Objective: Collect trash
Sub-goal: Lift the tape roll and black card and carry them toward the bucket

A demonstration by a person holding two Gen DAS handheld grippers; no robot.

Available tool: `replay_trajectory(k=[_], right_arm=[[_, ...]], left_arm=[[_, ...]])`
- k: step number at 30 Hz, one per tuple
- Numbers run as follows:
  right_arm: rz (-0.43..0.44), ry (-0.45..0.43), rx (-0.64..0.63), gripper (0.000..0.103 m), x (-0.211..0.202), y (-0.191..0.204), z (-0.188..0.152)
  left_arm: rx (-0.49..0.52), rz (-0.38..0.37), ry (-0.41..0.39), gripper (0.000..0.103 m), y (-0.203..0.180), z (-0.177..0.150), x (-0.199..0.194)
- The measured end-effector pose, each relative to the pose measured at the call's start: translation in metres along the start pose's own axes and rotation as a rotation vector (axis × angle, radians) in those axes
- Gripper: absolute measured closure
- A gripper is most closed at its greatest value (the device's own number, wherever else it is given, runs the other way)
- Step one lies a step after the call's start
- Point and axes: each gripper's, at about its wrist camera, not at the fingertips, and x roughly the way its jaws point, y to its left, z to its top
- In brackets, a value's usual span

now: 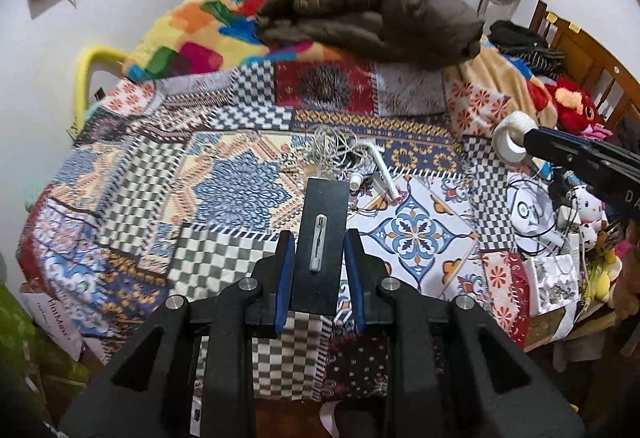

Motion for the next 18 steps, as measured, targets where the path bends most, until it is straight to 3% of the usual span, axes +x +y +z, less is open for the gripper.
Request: replay_trajectory(k=[18], right_arm=[[0.061, -0.084, -0.115, 0.080, -0.086, 0.101, -0.026]], left_arm=[[-0.094, 0.089, -0.162, 0.079, 0.039, -0.073, -0.155]])
